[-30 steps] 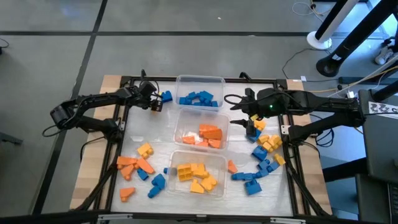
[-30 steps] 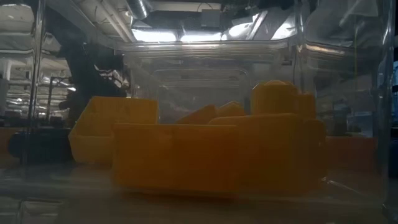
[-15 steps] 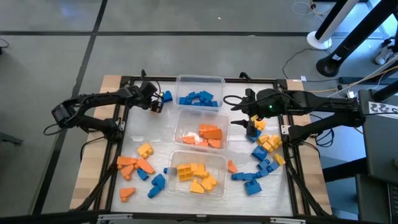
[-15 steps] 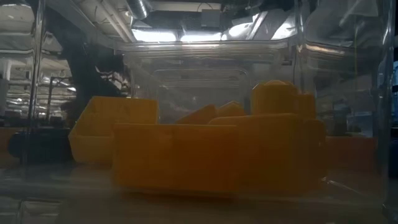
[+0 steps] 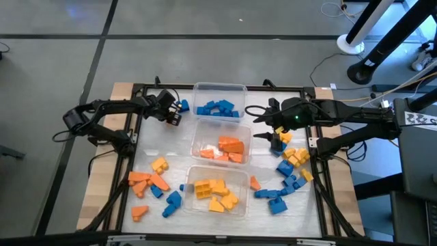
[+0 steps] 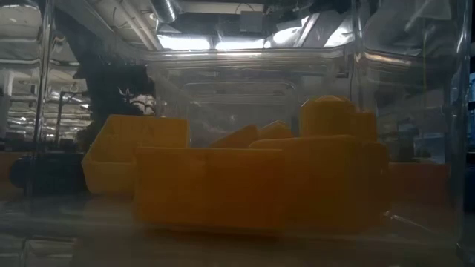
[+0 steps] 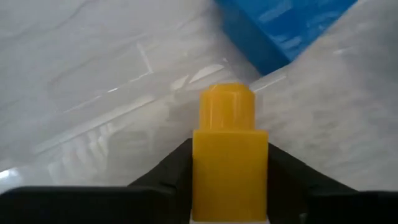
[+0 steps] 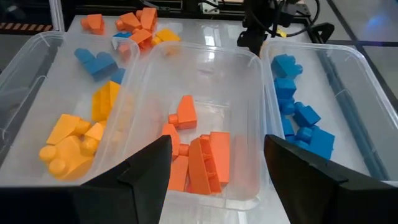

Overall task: Sort blocks
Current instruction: Put the yellow game piece into the bottom transparent bin

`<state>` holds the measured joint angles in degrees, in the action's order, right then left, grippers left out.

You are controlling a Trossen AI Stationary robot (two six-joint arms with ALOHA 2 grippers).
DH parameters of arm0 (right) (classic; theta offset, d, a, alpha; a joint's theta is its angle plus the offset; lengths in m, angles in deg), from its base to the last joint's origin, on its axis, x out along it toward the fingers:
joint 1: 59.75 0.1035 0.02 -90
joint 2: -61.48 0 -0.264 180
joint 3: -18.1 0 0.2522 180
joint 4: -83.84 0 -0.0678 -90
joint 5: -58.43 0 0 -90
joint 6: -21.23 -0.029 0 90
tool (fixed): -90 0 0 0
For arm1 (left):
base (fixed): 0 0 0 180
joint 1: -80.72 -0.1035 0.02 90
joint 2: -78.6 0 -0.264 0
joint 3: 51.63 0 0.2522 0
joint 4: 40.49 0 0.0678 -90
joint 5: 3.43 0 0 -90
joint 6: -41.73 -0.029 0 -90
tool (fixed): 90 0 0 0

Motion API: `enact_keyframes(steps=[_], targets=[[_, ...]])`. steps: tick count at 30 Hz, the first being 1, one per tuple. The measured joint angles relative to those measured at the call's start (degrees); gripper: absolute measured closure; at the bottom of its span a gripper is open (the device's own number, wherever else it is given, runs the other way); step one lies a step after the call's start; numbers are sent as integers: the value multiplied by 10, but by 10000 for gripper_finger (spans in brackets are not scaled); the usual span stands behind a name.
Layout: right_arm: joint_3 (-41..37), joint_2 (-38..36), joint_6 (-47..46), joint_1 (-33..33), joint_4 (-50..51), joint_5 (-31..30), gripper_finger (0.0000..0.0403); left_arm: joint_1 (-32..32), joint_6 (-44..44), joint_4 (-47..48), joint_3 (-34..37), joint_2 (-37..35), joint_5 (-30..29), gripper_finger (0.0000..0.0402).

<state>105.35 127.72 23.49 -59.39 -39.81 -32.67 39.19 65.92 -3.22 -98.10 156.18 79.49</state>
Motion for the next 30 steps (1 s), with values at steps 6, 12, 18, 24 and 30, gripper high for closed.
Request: enact_keyframes(steps=[6, 12, 18, 24, 30], targets=[[0, 0, -4, 0, 1, -32, 150, -9, 20, 3, 0, -53, 79, 285], [0, 0, -8, 0, 51, -69, 150, -18, 20, 27, -1, -156, 201, 285], [0, 0, -134, 0, 175, -153, 150, -16, 39, 49, -1, -283, 317, 278], [-1, 1, -264, -6, 330, -206, 150, 27, 126, -3, -1, -387, 393, 281], [-2, 10, -339, -40, 371, -171, 150, 146, 185, -138, -1, -420, 396, 277]])
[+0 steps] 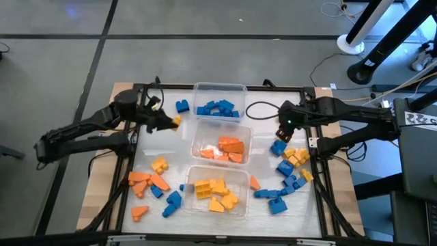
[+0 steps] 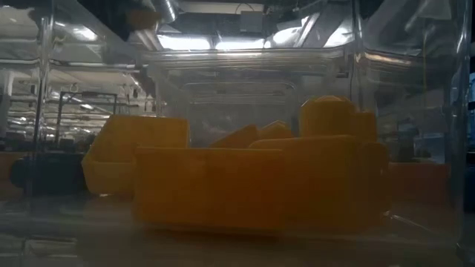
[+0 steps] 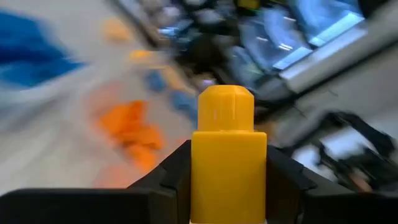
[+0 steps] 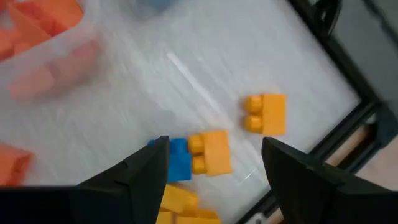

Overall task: Sort blocks
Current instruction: Put the yellow game piece into the bottom transparent bin

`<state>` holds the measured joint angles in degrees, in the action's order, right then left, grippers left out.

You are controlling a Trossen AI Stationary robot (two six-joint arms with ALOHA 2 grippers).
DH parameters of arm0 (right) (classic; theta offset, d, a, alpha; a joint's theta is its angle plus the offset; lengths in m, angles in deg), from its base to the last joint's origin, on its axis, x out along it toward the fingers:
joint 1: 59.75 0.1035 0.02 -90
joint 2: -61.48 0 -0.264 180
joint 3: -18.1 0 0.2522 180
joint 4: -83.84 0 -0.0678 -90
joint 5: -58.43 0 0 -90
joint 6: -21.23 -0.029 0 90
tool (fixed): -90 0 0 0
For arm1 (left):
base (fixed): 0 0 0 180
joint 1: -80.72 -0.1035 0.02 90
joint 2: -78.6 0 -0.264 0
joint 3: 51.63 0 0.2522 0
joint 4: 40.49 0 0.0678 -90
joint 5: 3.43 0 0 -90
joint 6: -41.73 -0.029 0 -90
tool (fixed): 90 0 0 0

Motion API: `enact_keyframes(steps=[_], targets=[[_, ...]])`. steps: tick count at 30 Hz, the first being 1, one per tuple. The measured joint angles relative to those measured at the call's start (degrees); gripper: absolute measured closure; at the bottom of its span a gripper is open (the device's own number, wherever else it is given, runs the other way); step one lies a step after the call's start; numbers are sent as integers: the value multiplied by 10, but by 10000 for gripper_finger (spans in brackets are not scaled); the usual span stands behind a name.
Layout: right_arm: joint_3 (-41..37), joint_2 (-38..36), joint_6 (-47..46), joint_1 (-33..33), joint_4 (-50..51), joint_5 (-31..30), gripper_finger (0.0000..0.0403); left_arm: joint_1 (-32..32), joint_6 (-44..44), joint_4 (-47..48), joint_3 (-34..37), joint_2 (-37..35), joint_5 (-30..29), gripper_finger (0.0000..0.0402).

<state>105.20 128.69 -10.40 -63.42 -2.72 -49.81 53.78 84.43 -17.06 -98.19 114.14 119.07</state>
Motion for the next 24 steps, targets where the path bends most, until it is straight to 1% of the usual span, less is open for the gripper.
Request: enact_keyframes(steps=[4, 6, 9, 11, 16, 20, 24], targets=[[0, 14, -44, -24, 0, 39, 150, 91, -9, -97, 0, 16, -12, 276], [0, 27, -55, -34, 2, 56, 150, 135, -31, -126, 0, 31, -36, 275], [0, 51, -57, -40, 3, 76, 150, 188, -70, -144, 0, 60, -63, 275], [0, 68, -56, -40, 3, 91, 150, 218, -89, -156, 0, 83, -72, 274], [0, 105, -56, -39, 8, 141, 150, 284, -87, -216, 0, 146, -77, 274], [0, 126, -33, -39, 20, 149, 150, 334, -88, -276, 0, 202, -80, 274], [0, 138, -7, -39, 20, 149, 150, 382, -82, -337, 0, 263, -99, 273]])
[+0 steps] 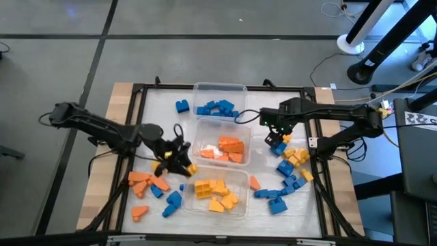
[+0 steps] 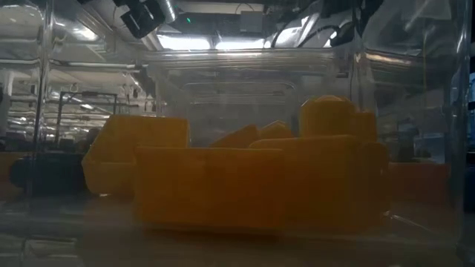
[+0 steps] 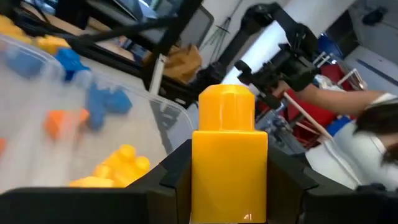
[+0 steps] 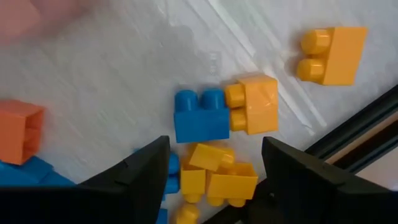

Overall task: Sort blocks
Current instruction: Put the yellow game piece into the bottom transparent bin, then put the blue game piece into the top transparent bin

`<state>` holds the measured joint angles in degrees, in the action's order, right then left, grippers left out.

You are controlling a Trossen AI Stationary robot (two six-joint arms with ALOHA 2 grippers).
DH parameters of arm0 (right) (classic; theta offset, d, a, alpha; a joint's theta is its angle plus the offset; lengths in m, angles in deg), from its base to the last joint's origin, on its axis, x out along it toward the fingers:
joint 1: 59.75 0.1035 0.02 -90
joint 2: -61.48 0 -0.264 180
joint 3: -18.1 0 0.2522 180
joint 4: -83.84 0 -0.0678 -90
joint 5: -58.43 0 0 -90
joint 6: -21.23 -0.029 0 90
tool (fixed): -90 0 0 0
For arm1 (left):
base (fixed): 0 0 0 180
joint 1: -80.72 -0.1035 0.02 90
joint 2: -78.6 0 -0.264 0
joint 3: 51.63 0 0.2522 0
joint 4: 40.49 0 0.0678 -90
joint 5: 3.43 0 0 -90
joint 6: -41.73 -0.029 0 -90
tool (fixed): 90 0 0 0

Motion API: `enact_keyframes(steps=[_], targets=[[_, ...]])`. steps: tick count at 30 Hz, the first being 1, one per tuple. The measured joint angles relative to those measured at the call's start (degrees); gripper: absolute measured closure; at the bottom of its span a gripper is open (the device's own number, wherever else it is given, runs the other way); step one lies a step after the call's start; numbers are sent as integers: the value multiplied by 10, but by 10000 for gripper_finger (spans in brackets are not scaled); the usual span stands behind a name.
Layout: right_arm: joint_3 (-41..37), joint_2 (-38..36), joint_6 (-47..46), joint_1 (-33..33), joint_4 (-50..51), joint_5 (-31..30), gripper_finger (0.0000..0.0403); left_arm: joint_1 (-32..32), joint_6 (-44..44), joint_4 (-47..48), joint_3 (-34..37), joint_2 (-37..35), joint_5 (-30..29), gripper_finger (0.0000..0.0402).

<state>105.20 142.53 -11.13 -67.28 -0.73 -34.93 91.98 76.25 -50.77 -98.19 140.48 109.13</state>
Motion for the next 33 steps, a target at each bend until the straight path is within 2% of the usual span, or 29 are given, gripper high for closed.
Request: enact_keyframes(steps=[5, 12, 18, 24, 27, 33], targets=[[0, 3, 11, 0, 3, 15, 150, 41, 42, -44, 0, 59, -17, 254], [0, 3, -19, 1, 5, 35, 150, 64, 67, -45, 0, 91, -24, 201], [0, 3, -20, 19, 5, 65, 150, 62, 56, -45, 0, 90, -35, 202], [0, 3, -41, 119, 5, 66, 150, 63, 59, -46, 0, 87, -34, 229], [0, 3, -97, 180, 5, 62, 150, 63, 60, -46, 0, 87, -34, 233], [1, 18, -230, 286, 16, 18, 150, 63, 60, -45, 0, 87, -33, 234]])
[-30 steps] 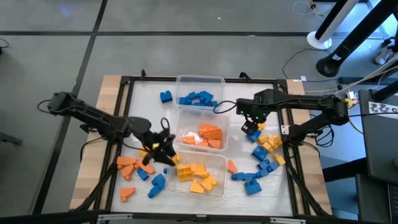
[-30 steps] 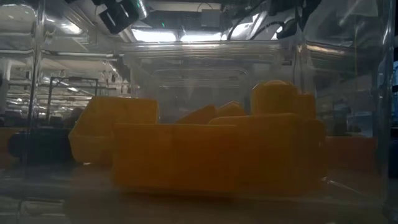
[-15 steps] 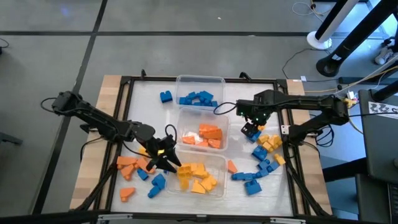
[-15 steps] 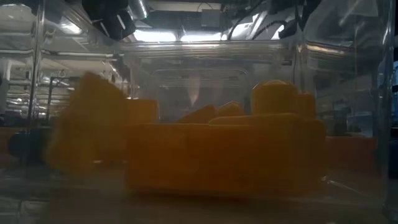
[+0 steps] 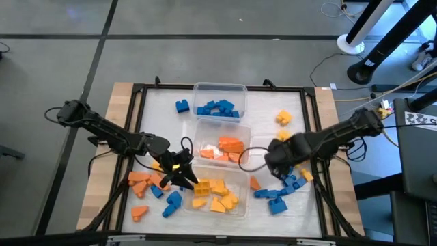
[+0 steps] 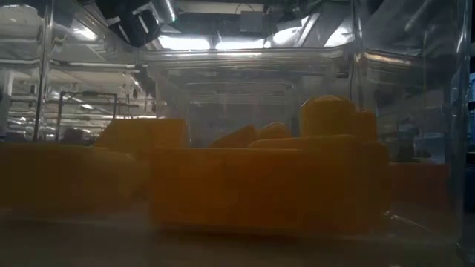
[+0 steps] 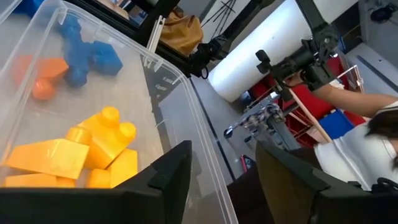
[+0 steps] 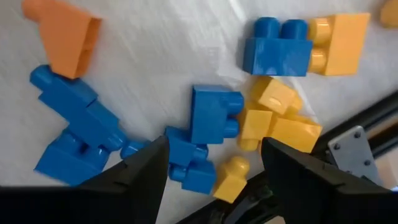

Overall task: Sort blocks
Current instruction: Put the blue game piece into the top transparent bin

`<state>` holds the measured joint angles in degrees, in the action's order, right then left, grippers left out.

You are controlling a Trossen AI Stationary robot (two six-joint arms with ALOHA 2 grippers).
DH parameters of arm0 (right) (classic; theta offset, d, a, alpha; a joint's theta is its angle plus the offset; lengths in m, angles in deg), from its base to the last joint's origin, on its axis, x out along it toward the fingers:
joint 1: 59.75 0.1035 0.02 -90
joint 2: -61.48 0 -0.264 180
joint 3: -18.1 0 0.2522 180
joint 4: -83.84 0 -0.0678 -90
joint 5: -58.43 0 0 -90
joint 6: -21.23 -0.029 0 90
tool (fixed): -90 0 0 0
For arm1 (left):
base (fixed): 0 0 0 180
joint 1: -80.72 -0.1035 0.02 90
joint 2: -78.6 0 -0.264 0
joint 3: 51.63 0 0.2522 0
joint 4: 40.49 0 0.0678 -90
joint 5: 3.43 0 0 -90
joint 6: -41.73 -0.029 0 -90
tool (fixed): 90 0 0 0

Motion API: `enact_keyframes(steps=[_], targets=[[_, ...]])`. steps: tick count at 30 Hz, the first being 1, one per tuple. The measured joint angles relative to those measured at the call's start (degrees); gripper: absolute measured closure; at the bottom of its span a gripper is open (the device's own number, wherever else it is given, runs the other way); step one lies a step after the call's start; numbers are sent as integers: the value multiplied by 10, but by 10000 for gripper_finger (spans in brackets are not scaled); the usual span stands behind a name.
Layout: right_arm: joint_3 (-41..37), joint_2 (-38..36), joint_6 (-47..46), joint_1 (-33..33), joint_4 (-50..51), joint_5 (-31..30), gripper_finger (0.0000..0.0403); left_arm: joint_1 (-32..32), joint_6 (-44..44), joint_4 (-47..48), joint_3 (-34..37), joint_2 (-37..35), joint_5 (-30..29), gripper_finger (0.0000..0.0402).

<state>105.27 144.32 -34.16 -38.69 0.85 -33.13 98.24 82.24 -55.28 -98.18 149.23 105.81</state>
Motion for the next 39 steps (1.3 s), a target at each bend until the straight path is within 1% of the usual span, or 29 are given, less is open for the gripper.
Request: enact_keyframes(steps=[2, 5, 9, 14, 16, 19, 21, 28, 36, 39], targets=[[0, 9, -28, 20, 4, -19, 150, 0, 0, -1, 0, 0, 0, 235], [0, 27, -58, 33, 10, -29, 150, 0, 0, -2, 0, 0, 0, 235], [0, 60, -60, 42, 10, -26, 150, 0, 0, -2, 0, 0, 0, 235], [-5, 94, -56, 41, 13, -4, 150, 1, 0, -2, 0, 0, 0, 235], [-29, 93, -56, 41, 1, 4, 150, 1, 0, -1, 0, 0, 0, 235], [-77, 90, -59, 41, -29, 46, 150, 1, 0, 1, 0, 0, 0, 235], [-103, 88, -59, 41, -47, 60, 150, 1, 0, 4, 0, 0, 0, 235], [-165, 88, -40, 40, -150, 61, 150, 1, -2, 10, 0, 0, 0, 235], [-210, 88, -39, 40, -170, 57, 150, 1, 0, 11, 0, 0, 0, 235], [-225, 88, -29, 41, -206, 50, 150, 1, 0, 11, 0, 0, 0, 235]])
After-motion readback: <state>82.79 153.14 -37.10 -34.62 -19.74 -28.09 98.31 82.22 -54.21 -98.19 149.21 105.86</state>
